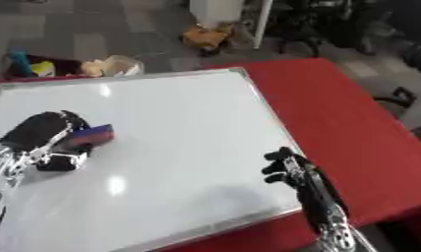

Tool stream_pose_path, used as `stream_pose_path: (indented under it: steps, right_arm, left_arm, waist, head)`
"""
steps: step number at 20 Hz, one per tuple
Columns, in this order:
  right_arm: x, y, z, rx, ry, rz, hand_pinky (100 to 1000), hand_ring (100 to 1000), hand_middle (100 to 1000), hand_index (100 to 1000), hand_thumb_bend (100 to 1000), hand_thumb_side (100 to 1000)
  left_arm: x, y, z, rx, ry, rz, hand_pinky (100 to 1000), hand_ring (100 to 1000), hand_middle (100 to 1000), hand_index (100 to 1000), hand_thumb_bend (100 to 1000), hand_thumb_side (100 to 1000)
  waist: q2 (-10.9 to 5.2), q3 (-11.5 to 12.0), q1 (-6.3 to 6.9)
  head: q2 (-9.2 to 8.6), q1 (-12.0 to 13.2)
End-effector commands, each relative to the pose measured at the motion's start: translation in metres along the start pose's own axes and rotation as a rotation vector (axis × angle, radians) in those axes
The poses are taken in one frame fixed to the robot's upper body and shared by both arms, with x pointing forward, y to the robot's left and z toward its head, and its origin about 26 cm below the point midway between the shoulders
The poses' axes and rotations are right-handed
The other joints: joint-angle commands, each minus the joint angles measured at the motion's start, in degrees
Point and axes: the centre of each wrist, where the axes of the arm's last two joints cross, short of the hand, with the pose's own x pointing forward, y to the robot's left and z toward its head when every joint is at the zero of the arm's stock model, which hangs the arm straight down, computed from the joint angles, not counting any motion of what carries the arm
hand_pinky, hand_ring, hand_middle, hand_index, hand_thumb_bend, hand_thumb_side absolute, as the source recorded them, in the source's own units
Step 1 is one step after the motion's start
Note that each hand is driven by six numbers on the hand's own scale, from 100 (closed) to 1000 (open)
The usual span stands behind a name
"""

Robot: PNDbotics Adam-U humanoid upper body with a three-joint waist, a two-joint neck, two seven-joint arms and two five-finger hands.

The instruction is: Wipe the whiteboard clean with a brush.

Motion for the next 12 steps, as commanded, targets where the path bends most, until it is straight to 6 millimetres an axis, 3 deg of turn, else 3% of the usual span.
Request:
stream_pose_path:
  steps: [1, 6, 12]
  right_arm:
    - [0.004, -0.001, -0.002, 0.002, -0.019, 0.004, 603, 638, 483, 687, 100, 871]
    - [0.003, -0.001, -0.001, 0.0, -0.016, 0.005, 604, 638, 483, 687, 100, 872]
    - [0.002, 0.0, -0.001, 0.0, -0.014, 0.004, 604, 638, 483, 687, 100, 872]
  left_arm:
    - [0.004, -0.002, -0.004, -0.005, -0.014, -0.051, 510, 556, 565, 731, 445, 249]
    - [-0.009, -0.015, -0.001, -0.016, 0.059, -0.095, 521, 569, 581, 737, 636, 476]
    - [-0.017, -0.025, 0.001, -0.017, 0.094, -0.123, 523, 571, 583, 736, 651, 493]
  waist:
    - [-0.52, -0.31, 0.17]
    - [-0.48, -0.54, 0.2]
    - [-0.45, -0.56, 0.21]
  head:
    - [0.12, -0.23]
    - [0.13, -0.5]
    - [0.16, -0.56]
